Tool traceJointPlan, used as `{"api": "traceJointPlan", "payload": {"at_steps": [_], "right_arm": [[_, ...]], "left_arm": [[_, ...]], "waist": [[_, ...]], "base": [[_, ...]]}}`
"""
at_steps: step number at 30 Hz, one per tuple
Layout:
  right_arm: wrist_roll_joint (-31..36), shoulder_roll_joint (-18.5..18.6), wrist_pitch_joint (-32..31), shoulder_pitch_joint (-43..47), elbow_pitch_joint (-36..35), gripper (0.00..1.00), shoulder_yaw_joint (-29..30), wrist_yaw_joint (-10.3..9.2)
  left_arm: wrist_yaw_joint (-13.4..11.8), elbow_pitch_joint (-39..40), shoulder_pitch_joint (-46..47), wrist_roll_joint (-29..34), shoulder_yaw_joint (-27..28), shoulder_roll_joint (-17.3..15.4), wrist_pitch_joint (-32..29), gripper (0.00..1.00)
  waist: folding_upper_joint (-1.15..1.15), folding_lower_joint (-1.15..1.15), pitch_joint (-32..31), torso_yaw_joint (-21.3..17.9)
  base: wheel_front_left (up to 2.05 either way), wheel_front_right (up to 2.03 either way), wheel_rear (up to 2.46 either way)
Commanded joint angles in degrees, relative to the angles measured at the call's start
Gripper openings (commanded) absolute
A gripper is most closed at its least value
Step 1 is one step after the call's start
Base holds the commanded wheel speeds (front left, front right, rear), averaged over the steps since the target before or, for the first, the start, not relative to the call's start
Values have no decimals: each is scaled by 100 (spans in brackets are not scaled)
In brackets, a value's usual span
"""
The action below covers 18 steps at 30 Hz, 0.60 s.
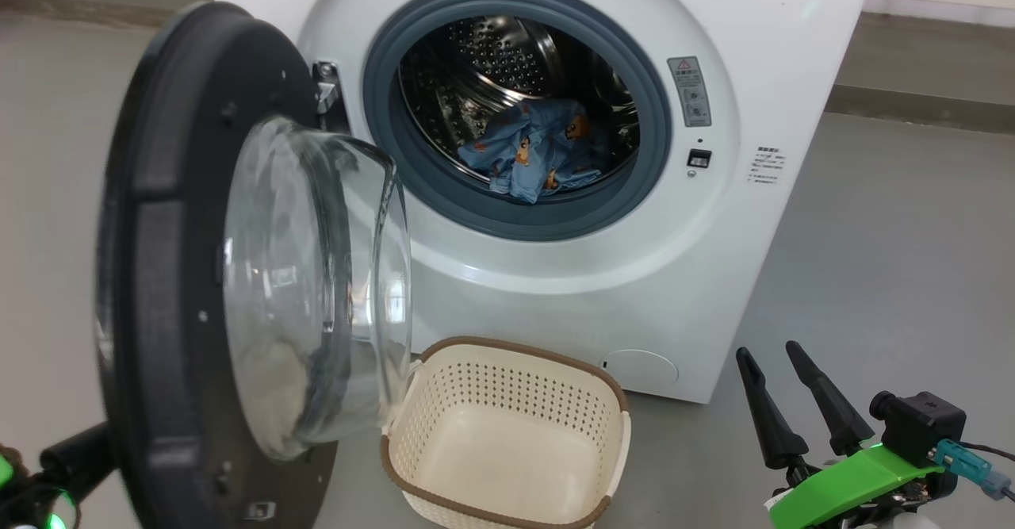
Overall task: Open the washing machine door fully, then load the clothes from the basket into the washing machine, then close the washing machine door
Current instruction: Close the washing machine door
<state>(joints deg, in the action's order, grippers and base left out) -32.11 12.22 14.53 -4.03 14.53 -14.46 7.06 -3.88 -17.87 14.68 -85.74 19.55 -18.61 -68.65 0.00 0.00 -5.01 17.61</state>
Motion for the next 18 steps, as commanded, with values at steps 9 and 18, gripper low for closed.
{"api": "traceJointPlan", "payload": {"at_steps": [9, 18], "right_arm": [[91, 2, 47, -143, -146, 100, -63, 43], [114, -1, 47, -175, -153, 100, -49, 43]], "left_arm": [[-458, 1538, -272, -91, -117, 338, -138, 0], [-430, 1874, -274, -35, -262, 734, 108, 0]], "waist": [[0, 0, 50, -544], [0, 0, 71, -1255]], "base": [[0, 0, 0], [0, 0, 0]]}}
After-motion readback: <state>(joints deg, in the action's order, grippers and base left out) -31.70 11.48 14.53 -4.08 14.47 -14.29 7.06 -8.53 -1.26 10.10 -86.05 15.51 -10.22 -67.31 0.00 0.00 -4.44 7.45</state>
